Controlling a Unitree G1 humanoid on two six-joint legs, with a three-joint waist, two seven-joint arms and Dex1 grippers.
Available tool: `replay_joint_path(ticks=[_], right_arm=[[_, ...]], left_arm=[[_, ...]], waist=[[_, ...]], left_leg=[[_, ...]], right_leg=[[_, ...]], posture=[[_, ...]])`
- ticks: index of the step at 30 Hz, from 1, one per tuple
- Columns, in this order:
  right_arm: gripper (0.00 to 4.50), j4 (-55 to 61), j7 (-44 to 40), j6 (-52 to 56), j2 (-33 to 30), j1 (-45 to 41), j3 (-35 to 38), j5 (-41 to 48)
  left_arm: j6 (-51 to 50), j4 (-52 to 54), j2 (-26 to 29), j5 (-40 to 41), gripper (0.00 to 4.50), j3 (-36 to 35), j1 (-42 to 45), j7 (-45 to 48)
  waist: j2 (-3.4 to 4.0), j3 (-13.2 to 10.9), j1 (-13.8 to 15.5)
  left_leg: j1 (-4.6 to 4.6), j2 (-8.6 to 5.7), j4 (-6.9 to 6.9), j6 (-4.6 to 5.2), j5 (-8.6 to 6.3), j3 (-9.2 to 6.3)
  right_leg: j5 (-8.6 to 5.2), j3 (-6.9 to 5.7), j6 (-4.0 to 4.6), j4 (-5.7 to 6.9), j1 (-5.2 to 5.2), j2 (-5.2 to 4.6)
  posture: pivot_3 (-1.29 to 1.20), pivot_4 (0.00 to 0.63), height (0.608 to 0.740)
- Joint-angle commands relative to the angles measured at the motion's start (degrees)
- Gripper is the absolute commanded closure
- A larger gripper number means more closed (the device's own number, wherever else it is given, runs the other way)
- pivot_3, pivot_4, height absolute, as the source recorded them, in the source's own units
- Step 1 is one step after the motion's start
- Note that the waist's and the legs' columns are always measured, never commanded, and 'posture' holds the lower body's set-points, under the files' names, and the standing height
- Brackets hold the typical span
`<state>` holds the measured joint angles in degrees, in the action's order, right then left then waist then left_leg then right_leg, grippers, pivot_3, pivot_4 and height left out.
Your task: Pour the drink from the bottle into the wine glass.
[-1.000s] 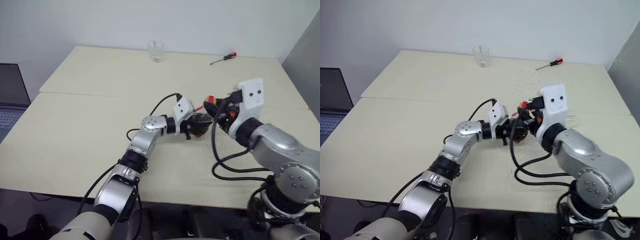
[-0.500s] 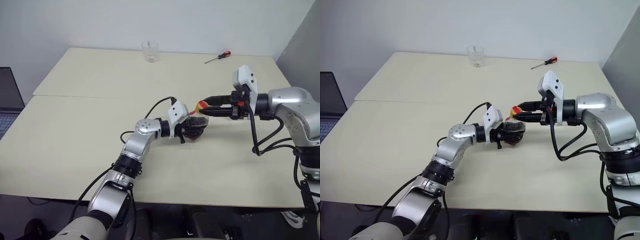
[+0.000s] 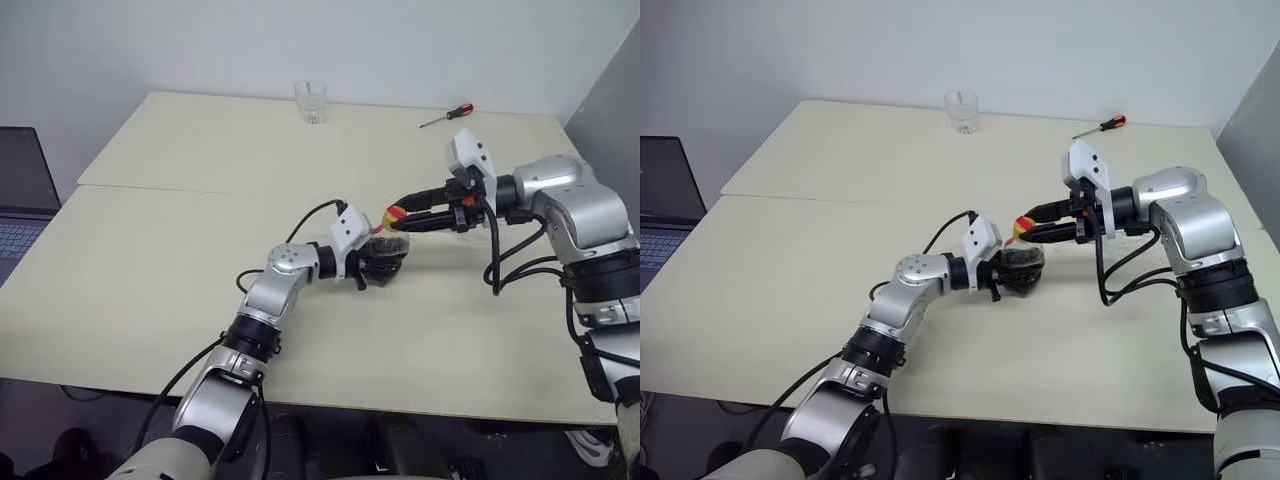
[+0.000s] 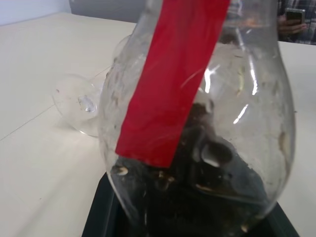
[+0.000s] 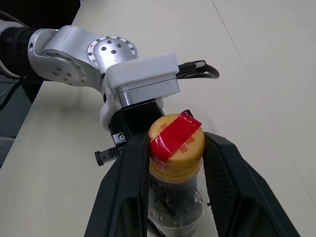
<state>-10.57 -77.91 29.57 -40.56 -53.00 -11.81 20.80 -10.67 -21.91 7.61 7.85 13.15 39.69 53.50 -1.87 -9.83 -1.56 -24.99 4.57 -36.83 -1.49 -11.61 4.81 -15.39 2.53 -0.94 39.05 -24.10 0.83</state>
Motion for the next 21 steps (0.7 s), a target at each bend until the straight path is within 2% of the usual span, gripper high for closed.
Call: replay_joint_path(ticks=[1,6,7,12,17,21], right_arm=[[1.90,4.2,-0.5,2.3,-1.2,0.4,1.7,1.3],[0.20,8.9,-0.3,6.1,-3.4,1.4,4.0,3.6],[0.00,9.8,-0.3,6.8,-3.9,1.6,4.4,3.9],[0.00,15.3,4.5,10.7,-6.3,3.4,10.3,6.6],[0.00,30.8,18.6,20.7,-5.1,11.4,20.5,12.1],[0.00,42.9,32.4,28.4,1.1,16.6,26.0,16.9]], left_arm=[[1.8,4.5,-1.8,1.6,3.24,0.3,2.8,0.7],[2.0,3.8,-2.3,1.4,3.24,0.1,3.2,1.1],[2.0,3.7,-2.4,1.4,3.24,0.1,3.2,1.3],[2.2,3.4,-2.7,1.4,3.24,0.1,3.3,1.4],[2.2,3.2,-3.0,1.6,3.24,-0.2,2.7,0.9],[2.0,3.6,-3.1,1.7,3.24,-0.3,2.3,0.7]], waist=[[0.00,0.0,0.0],[0.01,0.0,0.0],[0.01,0.0,-0.1],[0.02,0.0,-0.1],[0.01,0.0,0.0],[0.02,0.0,-0.2]], left_leg=[[0.00,0.00,-0.01,0.00,0.00,0.00],[0.00,0.00,-0.01,0.00,0.00,-0.01],[0.00,0.00,-0.01,0.00,0.00,-0.02],[0.01,0.00,-0.01,0.00,0.00,-0.04],[0.00,0.00,0.00,-0.01,0.00,-0.07],[0.01,0.02,-0.02,-0.02,0.01,-0.13]], right_leg=[[0.00,-0.02,0.00,0.00,0.00,0.00],[0.00,0.00,0.00,0.02,0.01,0.00],[0.00,0.00,0.00,0.02,0.01,0.01],[0.00,0.01,0.00,0.03,0.00,0.01],[0.00,0.00,0.00,0.00,0.02,-0.02],[0.00,0.06,-0.01,0.05,0.03,-0.02]], posture=[[0.00,0.150,0.740],[0.00,0.150,0.740],[0.00,0.150,0.740],[0.00,0.150,0.740],[0.00,0.150,0.740],[0.00,0.150,0.740]])
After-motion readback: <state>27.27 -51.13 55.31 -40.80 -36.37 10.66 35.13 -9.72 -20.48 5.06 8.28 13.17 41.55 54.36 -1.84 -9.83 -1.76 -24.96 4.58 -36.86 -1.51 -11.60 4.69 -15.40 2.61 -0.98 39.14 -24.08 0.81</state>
